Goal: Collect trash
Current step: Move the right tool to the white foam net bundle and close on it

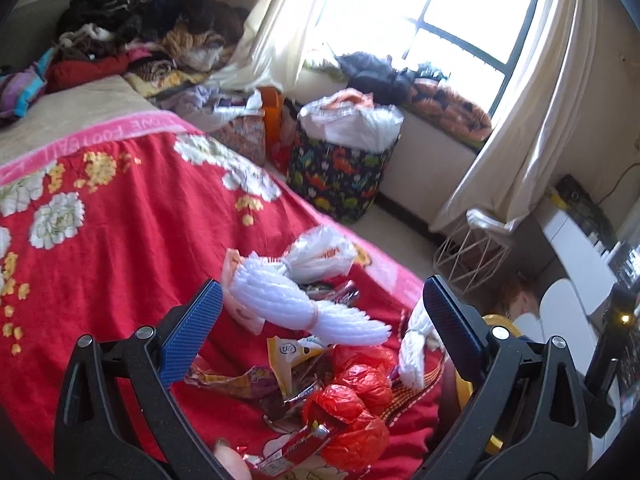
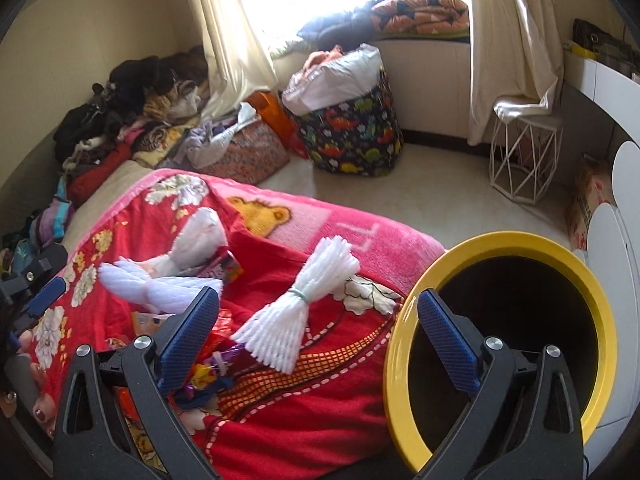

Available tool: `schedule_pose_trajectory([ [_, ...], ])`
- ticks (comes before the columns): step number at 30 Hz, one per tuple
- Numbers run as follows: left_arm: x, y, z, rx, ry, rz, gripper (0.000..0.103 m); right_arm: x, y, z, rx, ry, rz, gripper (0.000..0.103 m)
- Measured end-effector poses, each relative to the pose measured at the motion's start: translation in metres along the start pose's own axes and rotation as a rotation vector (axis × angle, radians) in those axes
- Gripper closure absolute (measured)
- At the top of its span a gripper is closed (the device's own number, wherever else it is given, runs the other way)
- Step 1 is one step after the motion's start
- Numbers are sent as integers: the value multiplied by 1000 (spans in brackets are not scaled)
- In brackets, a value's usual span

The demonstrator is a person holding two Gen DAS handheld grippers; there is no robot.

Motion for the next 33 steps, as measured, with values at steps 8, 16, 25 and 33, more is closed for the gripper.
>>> schedule_pose_trajectory([
  [8,-12,-33,-27,19,134,-120,11,-9,-34,-9,12,6,-119,6],
  [16,-23,-52,-41,19,236,-198,17,-25,-71,-22,1,27,-257,26],
  [25,-31,-62,-46,11,296,-250,33,-44,-99,-27,6,8,-353,51],
  [33,-31,-60,-42,-15,307,-256,71,-42,-93,-30,63,-13,-325,82],
])
Point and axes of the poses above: each gripper's, at about its wrist camera, not at the fingertips, and y roughly against the way its jaws point, z to its right, x to its top, the point moved 8 cm from there along -y, roughly the way its jaws point, and after that the axes turned 8 degrees about z, right-handed, at the moved point
